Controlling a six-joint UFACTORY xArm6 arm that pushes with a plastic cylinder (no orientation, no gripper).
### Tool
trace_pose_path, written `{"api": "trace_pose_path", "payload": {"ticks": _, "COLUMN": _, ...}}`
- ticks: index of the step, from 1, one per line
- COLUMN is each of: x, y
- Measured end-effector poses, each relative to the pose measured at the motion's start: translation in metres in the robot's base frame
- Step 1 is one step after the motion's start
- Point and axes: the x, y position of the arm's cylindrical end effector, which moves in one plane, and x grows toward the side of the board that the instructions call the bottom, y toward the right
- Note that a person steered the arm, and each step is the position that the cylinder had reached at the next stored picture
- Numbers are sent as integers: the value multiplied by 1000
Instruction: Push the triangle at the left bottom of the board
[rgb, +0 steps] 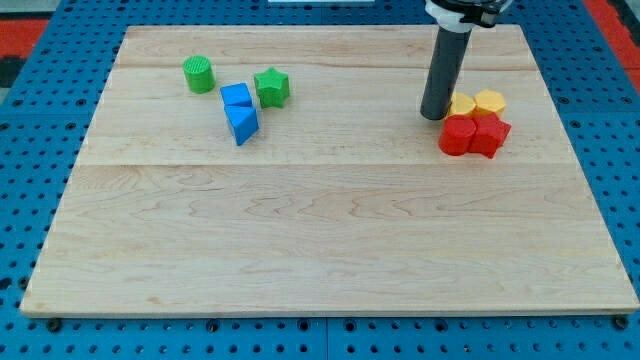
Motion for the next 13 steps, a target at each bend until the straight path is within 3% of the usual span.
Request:
{"api": "trace_pose_path", "payload": {"ticks": 1, "x": 0, "y": -34}}
{"api": "trace_pose_path", "payload": {"ticks": 4, "x": -15, "y": -40}}
{"api": "trace_pose_path", "payload": {"ticks": 7, "x": 26, "y": -119}}
{"api": "trace_pose_path", "payload": {"ticks": 12, "x": 19, "y": -119}}
{"api": "trace_pose_path", "payload": {"ticks": 13, "x": 19, "y": -146}}
